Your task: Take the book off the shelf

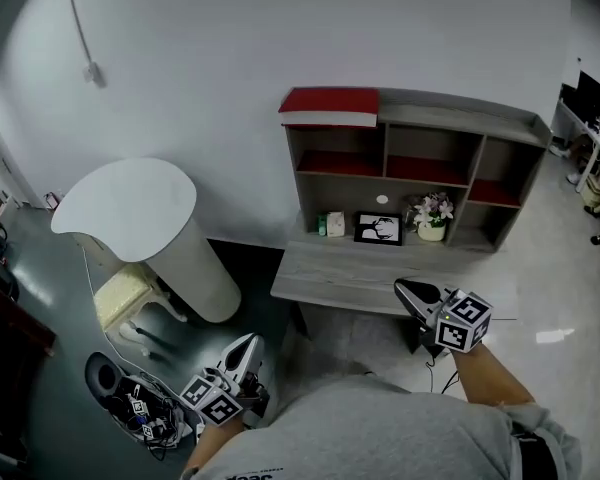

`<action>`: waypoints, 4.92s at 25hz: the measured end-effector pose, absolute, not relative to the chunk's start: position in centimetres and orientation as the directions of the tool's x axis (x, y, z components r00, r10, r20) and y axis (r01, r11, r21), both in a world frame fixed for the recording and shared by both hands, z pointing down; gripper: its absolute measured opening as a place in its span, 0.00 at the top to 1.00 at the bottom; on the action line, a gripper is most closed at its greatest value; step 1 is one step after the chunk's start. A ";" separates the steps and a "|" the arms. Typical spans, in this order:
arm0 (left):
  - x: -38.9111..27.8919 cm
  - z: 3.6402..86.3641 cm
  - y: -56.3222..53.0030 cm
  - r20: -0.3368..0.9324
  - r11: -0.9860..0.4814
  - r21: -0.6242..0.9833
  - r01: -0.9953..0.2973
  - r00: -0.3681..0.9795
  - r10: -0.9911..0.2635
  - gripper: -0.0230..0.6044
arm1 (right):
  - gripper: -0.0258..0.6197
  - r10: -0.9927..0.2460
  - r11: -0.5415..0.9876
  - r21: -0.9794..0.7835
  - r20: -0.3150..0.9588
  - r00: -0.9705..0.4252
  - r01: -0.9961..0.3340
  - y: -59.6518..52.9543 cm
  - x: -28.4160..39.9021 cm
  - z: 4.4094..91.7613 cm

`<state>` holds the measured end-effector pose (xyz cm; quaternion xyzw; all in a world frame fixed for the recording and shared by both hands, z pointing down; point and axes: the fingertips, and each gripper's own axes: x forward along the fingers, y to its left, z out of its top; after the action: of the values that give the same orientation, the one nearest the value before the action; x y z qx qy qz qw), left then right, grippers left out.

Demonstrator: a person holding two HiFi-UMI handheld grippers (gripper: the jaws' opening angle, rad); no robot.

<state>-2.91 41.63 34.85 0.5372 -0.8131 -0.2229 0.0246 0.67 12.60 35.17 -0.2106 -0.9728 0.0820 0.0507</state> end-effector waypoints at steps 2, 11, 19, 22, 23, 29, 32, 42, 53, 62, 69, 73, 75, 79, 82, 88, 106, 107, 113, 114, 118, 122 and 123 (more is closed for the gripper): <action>-4.7 34.2 38.4 -0.205 0.318 0.377 -0.870 -0.413 -0.888 0.94 | 0.94 0.424 0.895 -0.179 0.057 -0.904 0.409 9.7 -1.4 34.7; -12.9 33.1 27.7 -0.194 0.339 0.372 -0.864 -0.429 -0.882 0.94 | 0.94 0.464 0.871 -0.200 0.031 -0.885 0.449 -0.4 -9.3 33.4; -18.2 32.7 22.1 -0.179 0.348 0.380 -0.857 -0.438 -0.881 0.94 | 0.92 0.504 0.841 -0.244 0.024 -0.864 0.484 -4.7 -15.4 33.0; -19.7 33.2 21.3 -0.164 0.354 0.387 -0.852 -0.441 -0.883 0.94 | 0.92 0.524 0.823 -0.272 0.027 -0.851 0.498 -4.9 -17.2 32.9; -20.3 33.3 21.1 -0.161 0.354 0.388 -0.851 -0.441 -0.883 0.94 | 0.92 0.531 0.817 -0.283 0.029 -0.847 0.503 -4.9 -17.7 32.8; -23.4 33.7 21.1 -0.165 0.336 0.399 -0.853 -0.428 -0.889 0.94 | 0.92 0.535 0.794 -0.357 0.024 -0.845 0.493 -4.8 -20.9 32.3; -25.8 33.9 21.3 -0.169 0.309 0.399 -0.863 -0.400 -0.901 0.94 | 0.92 0.526 0.795 -0.369 0.022 -0.850 0.482 -4.0 -22.6 31.9; -36.6 32.1 21.9 -0.197 0.112 0.365 -0.924 -0.194 -0.961 0.94 | 0.91 0.382 0.862 -0.371 0.027 -0.924 0.345 -0.2 -28.2 31.0; -42.1 31.4 19.9 -0.206 -0.046 0.368 -0.929 -0.033 -0.978 0.94 | 0.68 0.345 0.789 -0.541 -0.001 -0.938 0.291 2.3 -33.2 27.9; -43.6 32.0 20.5 -0.205 -0.074 0.386 -0.920 -0.007 -0.979 0.94 | 0.41 0.319 0.639 -0.722 -0.067 -0.945 0.266 2.2 -36.2 24.6; -44.5 32.2 21.9 -0.203 -0.064 0.391 -0.918 -0.018 -0.979 0.94 | 0.31 0.193 0.512 -0.830 -0.141 -0.971 0.222 -0.6 -36.2 22.9; -44.9 32.4 22.3 -0.200 -0.069 0.396 -0.916 -0.013 -0.980 0.94 | 0.30 0.141 0.488 -0.848 -0.156 -0.978 0.206 -0.7 -37.0 21.9; -45.0 32.4 22.5 -0.201 -0.072 0.397 -0.915 -0.011 -0.979 0.94 | 0.29 0.111 0.486 -0.853 -0.153 -0.982 0.188 -0.7 -37.5 21.7; -45.4 32.7 23.3 -0.205 -0.076 0.404 -0.912 -0.009 -0.979 0.94 | 0.29 0.019 0.448 -0.884 -0.138 -0.990 0.132 -1.7 -38.4 21.8; -45.9 33.1 23.9 -0.204 -0.078 0.413 -0.907 -0.009 -0.979 0.94 | 0.29 -0.044 0.410 -0.904 -0.155 -0.987 0.123 -2.1 -39.1 21.5; -46.6 33.5 25.2 -0.204 -0.074 0.431 -0.899 -0.017 -0.979 0.94 | 0.39 -0.127 0.364 -0.924 -0.173 -0.977 0.116 -2.6 -39.8 21.6; -47.1 31.0 26.8 -0.254 -0.106 0.401 -0.910 0.001 -0.967 0.94 | 0.55 -0.039 0.627 -0.731 -0.372 -0.927 0.267 0.4 -34.2 16.6; -47.0 30.5 26.7 -0.260 -0.110 0.394 -0.912 0.004 -0.966 0.94 | 0.55 -0.024 0.647 -0.709 -0.385 -0.923 0.279 0.7 -33.8 16.1; -46.1 26.8 26.4 -0.291 -0.139 0.319 -0.937 0.043 -0.956 0.94 | 0.55 0.075 0.722 -0.587 -0.459 -0.885 0.366 3.5 -31.1 13.6; -45.8 26.1 26.2 -0.297 -0.147 0.304 -0.941 0.053 -0.953 0.94 | 0.55 0.090 0.730 -0.569 -0.468 -0.879 0.378 4.0 -30.7 13.2; -44.6 23.8 24.9 -0.318 -0.190 0.255 -0.948 0.104 -0.943 0.94 | 0.55 0.141 0.738 -0.521 -0.501 -0.854 0.428 5.3 -29.3 12.0; -43.2 23.1 23.4 -0.306 -0.253 0.218 -0.943 0.180 -0.935 0.94 | 0.55 0.145 0.742 -0.496 -0.540 -0.829 0.452 6.5 -27.9 11.6; -42.2 22.8 23.1 -0.302 -0.270 0.210 -0.940 0.200 -0.932 0.94 | 0.55 0.140 0.742 -0.494 -0.546 -0.826 0.453 6.7 -27.1 11.5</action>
<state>-42.25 23.09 22.80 0.7746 -0.6042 -0.1867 -0.0102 -27.06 6.69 11.49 -0.1647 -0.9006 0.3192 -0.2448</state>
